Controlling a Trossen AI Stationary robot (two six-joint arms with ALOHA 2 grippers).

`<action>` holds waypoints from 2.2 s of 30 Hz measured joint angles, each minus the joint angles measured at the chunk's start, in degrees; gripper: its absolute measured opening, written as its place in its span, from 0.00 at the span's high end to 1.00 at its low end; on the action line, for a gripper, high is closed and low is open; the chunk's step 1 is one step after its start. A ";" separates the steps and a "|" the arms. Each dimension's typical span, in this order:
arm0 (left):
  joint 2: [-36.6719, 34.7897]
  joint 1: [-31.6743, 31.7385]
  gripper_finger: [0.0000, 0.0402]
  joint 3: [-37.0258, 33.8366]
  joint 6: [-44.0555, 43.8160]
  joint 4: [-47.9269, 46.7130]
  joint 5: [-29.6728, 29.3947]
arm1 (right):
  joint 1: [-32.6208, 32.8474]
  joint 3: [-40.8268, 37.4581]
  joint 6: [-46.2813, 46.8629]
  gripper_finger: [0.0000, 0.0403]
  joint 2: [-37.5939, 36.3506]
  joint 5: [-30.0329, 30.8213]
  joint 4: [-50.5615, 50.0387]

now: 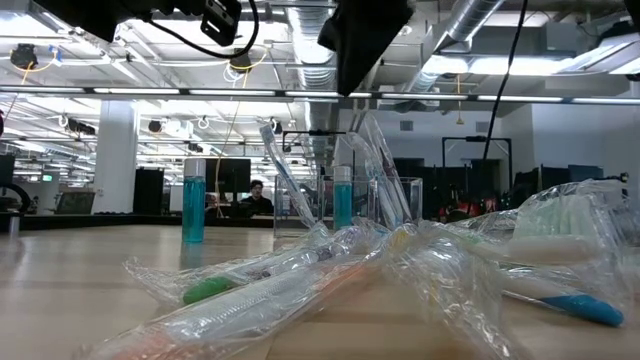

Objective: Pick & Place toothbrushing station
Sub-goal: Put the green toothbrush into the transparent organizer

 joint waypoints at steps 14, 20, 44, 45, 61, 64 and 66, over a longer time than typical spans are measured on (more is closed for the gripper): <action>0.00 0.00 0.98 0.00 0.00 0.02 -0.02 | 8.08 -4.38 10.51 0.83 -0.26 -0.95 -3.81; 0.00 0.00 0.98 0.00 0.00 0.06 -0.02 | 8.74 -12.09 16.71 0.83 -1.51 -2.33 0.78; 0.00 0.00 0.98 0.00 0.22 0.26 -0.05 | 8.37 -60.02 52.76 0.83 -26.05 -1.88 49.37; 0.00 0.00 0.98 0.00 0.22 0.26 -0.06 | 8.45 -60.13 53.35 0.83 -25.83 -2.02 49.27; 0.00 -0.01 0.98 0.00 0.22 0.31 -0.05 | 10.07 -60.17 55.74 0.83 -18.34 -6.33 51.64; 0.00 -0.01 0.98 0.00 0.22 0.31 -0.07 | 10.24 -60.17 55.84 0.83 -18.34 -6.10 52.08; 0.00 0.00 0.98 0.00 0.20 0.31 -0.07 | 10.24 -60.17 56.45 0.84 -18.34 -5.91 51.98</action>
